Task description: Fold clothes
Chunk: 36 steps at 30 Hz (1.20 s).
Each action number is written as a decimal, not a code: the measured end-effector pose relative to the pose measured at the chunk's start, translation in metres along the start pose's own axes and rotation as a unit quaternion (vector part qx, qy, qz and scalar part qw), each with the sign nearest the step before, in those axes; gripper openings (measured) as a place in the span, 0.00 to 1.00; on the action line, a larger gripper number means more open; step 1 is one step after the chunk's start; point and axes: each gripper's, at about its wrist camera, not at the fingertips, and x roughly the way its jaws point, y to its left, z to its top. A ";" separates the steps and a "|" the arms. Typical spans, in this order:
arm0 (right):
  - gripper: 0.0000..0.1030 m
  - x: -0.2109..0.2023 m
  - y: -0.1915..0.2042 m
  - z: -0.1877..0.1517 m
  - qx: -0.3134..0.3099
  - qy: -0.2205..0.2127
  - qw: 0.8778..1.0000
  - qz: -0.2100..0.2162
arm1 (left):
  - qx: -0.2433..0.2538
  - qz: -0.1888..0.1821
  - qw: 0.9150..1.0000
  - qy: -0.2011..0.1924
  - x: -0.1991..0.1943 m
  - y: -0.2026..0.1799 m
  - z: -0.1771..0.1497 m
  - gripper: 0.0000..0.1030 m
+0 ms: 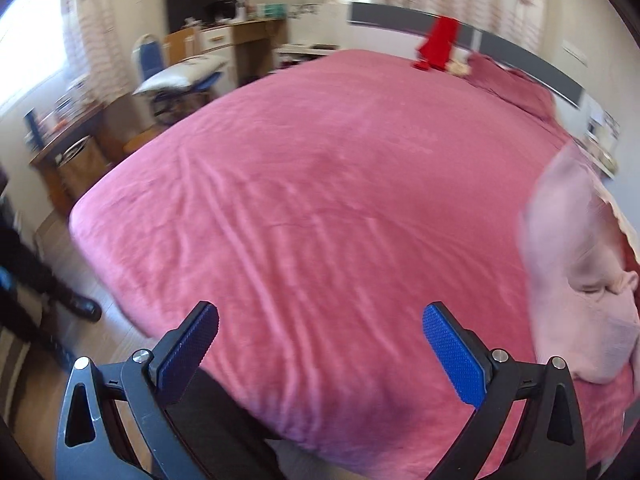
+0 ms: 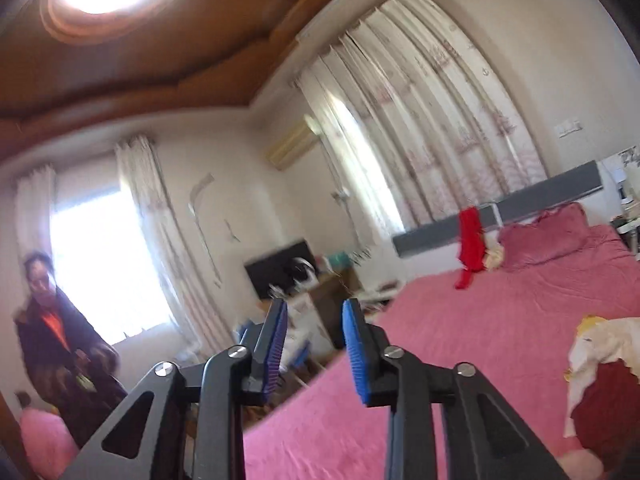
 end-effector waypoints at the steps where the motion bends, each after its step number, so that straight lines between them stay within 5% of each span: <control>1: 0.32 0.010 -0.013 -0.020 -0.008 0.026 0.999 -0.029 | -0.008 0.003 1.000 0.000 0.001 0.006 -0.001 1.00; 5: 0.34 0.042 -0.092 -0.122 -0.012 0.132 0.984 -0.120 | 0.003 0.003 1.000 0.015 0.014 0.001 0.000 1.00; 10: 0.35 0.061 -0.218 -0.250 0.002 0.263 0.932 -0.250 | 0.086 -0.026 0.996 0.018 0.031 -0.066 0.007 1.00; 16: 0.35 0.057 -0.306 -0.350 0.046 0.373 0.891 -0.254 | 0.185 -0.109 0.977 0.011 0.067 -0.186 0.005 1.00; 20: 0.35 0.048 -0.306 -0.384 0.097 0.426 0.873 -0.219 | 0.216 -0.128 0.967 0.041 0.096 -0.231 -0.006 1.00; 23: 0.35 0.027 -0.305 -0.419 0.260 0.413 0.863 -0.131 | 0.231 -0.131 0.963 0.048 0.109 -0.246 -0.017 1.00; 25: 0.36 0.015 -0.306 -0.448 0.329 0.411 0.841 -0.122 | 0.249 -0.131 0.959 0.042 0.112 -0.251 -0.023 1.00; 27: 0.35 0.005 -0.313 -0.469 0.370 0.398 0.827 -0.144 | 0.272 -0.125 0.954 0.037 0.113 -0.257 -0.030 1.00; 30: 0.34 -0.012 -0.334 -0.482 0.455 0.308 0.818 -0.171 | 0.295 -0.122 0.947 0.030 0.112 -0.261 -0.036 1.00; 33: 0.36 -0.027 -0.342 -0.490 0.552 0.244 0.777 -0.178 | 0.296 -0.127 0.946 0.024 0.109 -0.256 -0.036 1.00; 36: 0.36 -0.049 -0.328 -0.473 0.521 0.224 0.798 -0.203 | 0.298 -0.134 0.945 0.020 0.105 -0.253 -0.038 1.00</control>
